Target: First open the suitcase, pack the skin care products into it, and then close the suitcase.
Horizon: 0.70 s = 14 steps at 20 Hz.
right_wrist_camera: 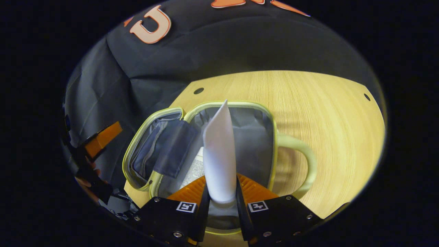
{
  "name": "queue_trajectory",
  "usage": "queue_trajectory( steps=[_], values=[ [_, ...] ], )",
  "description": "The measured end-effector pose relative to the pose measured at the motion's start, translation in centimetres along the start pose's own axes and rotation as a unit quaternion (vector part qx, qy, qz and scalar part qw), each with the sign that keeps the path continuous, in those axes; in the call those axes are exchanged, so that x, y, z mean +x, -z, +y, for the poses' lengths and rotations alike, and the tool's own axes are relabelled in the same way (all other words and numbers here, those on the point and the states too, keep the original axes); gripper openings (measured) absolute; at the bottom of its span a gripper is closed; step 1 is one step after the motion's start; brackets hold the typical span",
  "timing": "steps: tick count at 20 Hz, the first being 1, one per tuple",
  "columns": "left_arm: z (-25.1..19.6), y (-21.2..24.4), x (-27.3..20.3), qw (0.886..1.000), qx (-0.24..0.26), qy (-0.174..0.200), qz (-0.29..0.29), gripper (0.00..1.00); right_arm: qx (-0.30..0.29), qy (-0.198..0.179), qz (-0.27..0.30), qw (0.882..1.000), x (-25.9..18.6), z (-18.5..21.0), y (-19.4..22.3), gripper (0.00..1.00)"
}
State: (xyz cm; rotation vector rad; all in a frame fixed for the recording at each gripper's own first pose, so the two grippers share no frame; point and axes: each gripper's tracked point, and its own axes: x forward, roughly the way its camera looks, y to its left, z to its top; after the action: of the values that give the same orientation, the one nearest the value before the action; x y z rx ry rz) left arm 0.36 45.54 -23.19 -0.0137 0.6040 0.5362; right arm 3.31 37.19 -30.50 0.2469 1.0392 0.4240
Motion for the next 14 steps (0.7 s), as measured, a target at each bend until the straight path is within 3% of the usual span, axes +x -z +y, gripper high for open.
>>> queue_trajectory(
  steps=[7,14],
  values=[
    [8.6,1.6,0.8,0.997,-0.037,-0.072,0.017,0.81,0.059,0.025,0.057,0.996,2.6,-0.4,1.3,0.41],
    [11.6,6.1,3.4,0.989,-0.074,-0.104,0.074,0.81,0.109,0.08,0.09,0.987,3.4,-1.7,1.6,0.41]
  ],
)
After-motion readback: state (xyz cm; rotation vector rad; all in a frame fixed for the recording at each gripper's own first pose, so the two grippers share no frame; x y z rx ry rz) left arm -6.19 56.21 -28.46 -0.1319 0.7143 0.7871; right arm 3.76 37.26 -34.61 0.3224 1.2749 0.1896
